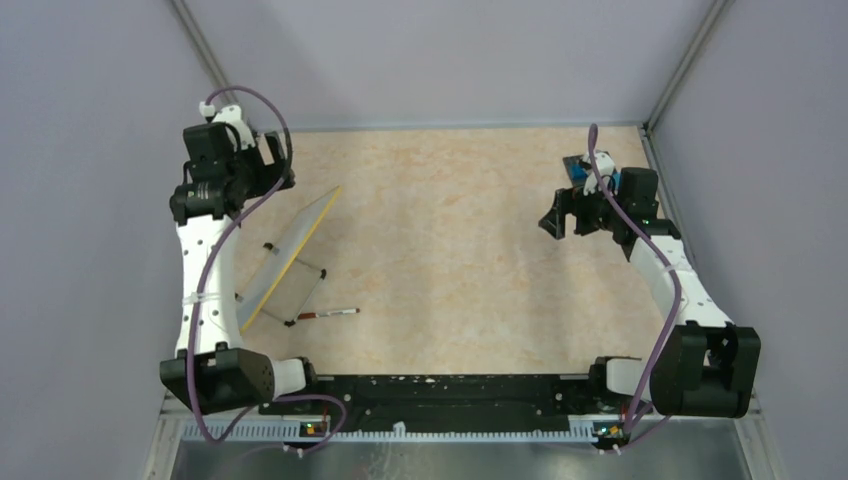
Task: Write a sentence on the whiteboard
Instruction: Move the whiteboard stand to the center of the board.
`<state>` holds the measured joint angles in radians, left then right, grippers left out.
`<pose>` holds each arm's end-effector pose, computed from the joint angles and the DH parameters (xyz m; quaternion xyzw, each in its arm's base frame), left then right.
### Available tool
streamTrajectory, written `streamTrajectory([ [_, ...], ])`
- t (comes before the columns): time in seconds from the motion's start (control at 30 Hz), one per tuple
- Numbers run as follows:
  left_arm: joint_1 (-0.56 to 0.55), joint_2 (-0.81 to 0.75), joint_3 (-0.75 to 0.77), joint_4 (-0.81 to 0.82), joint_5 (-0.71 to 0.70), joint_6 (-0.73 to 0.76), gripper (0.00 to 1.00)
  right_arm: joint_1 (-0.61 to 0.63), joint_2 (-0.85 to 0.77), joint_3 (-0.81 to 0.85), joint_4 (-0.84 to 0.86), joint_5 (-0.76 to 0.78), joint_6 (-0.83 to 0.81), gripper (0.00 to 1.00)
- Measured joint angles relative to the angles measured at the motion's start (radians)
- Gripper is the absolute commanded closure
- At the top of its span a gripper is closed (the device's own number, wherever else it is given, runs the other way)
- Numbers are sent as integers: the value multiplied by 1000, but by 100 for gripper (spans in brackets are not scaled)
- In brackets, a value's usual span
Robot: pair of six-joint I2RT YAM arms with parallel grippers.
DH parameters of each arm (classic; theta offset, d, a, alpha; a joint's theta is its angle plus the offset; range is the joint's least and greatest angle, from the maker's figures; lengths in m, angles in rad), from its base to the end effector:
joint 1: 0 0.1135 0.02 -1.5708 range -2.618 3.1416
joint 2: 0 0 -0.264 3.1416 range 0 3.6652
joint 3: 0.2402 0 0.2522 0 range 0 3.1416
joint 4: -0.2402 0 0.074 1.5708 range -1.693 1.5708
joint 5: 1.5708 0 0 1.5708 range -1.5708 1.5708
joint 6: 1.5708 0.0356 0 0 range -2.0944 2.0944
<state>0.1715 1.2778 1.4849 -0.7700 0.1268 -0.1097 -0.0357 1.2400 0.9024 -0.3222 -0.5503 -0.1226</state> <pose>0.2605 0.0405 0.4170 -0.0922 0.8696 -0.0406 0.4834 0.2682 0.0090 0.2747 -0.1569 0.8583 0.2098 0.4413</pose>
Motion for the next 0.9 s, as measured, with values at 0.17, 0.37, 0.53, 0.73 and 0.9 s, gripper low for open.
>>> streamTrajectory([
  [0.17,129,64,-8,-19,8,71,1,0,0,0,-7,-7,-8,2],
  [0.37,260,106,-111,-22,11,255,25,0,0,0,-27,-23,-8,2],
  [0.53,391,127,-175,-15,38,423,41,0,0,0,-31,-35,-8,2],
  [0.73,461,166,-249,-6,26,604,46,0,0,0,-42,-43,-8,2],
  [0.9,487,169,-376,47,-21,779,46,0,0,0,-45,-44,-11,2],
])
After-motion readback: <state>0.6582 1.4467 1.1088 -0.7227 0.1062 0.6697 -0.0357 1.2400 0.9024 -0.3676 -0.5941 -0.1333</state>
